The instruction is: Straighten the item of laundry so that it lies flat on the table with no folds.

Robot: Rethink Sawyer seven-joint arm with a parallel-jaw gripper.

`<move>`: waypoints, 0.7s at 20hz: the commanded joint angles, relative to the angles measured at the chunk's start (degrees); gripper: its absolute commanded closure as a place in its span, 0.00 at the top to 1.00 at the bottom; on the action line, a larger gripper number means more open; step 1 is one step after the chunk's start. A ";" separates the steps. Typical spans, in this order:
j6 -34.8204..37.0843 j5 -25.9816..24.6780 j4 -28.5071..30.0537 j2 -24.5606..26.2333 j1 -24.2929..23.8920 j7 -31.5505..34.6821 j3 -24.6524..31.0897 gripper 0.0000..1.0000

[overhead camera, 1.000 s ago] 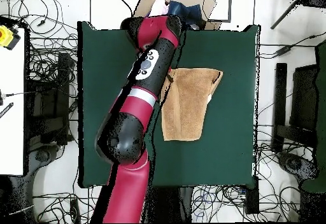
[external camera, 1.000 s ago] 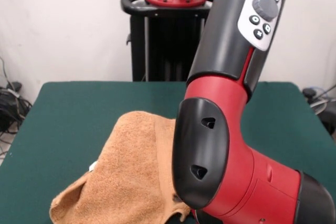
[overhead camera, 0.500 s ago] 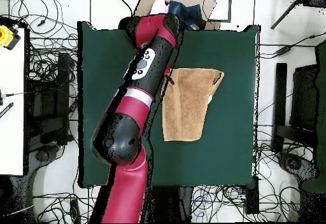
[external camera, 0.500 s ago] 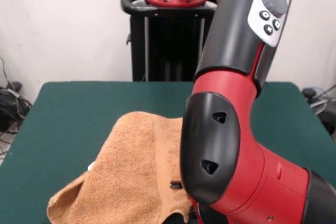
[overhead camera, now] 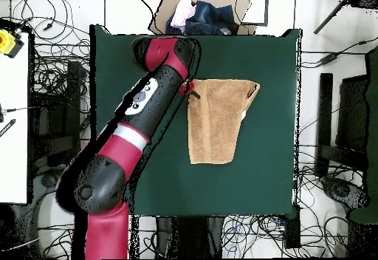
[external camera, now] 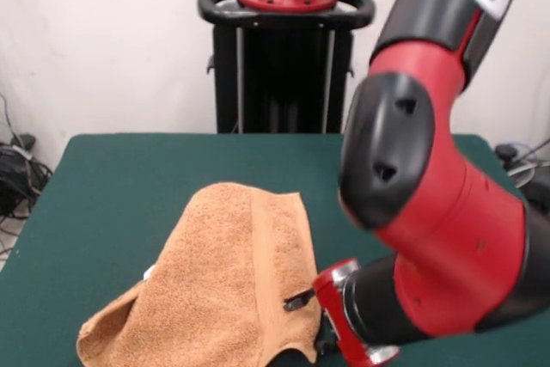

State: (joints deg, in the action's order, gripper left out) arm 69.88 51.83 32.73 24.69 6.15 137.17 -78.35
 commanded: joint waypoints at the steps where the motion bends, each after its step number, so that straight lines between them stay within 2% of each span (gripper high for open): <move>1: -21.01 -7.55 24.88 -12.54 4.45 -18.30 24.84 1.00; 3: -25.86 -8.86 33.09 -21.39 4.79 -24.41 30.88 1.00; 7: -29.01 -11.97 45.23 -37.08 2.83 -34.58 38.45 1.00; 11: -33.14 -14.67 55.00 -50.13 -1.11 -42.87 45.24 1.00; 14: -35.00 -16.97 61.16 -57.63 -4.41 -48.46 49.09 1.00</move>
State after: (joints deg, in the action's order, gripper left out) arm 39.74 39.91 70.81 -11.10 6.28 113.82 -48.23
